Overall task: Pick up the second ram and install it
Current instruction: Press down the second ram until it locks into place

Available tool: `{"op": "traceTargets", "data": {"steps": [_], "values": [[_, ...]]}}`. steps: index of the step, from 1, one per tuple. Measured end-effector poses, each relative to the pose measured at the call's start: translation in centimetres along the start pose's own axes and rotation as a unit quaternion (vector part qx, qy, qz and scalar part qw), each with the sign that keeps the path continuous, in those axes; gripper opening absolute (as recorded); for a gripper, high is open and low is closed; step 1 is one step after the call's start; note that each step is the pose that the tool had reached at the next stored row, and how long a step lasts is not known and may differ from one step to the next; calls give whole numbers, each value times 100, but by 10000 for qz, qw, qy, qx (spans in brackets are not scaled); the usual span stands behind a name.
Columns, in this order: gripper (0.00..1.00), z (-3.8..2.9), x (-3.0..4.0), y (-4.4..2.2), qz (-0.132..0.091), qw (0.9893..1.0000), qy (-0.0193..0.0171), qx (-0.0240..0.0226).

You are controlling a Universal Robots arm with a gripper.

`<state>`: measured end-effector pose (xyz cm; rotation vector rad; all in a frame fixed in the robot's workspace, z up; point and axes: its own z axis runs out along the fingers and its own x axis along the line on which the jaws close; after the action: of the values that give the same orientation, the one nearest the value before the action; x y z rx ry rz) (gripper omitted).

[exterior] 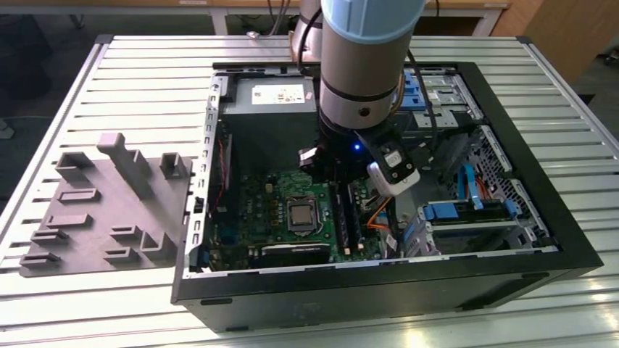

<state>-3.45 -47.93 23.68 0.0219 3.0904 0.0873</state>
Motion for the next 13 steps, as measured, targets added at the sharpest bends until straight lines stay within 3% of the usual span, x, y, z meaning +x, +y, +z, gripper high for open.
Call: {"op": "traceTargets", "data": {"steps": [13], "values": [[11, 6, 1, 97, 0, 10000, 0, 0]]}}
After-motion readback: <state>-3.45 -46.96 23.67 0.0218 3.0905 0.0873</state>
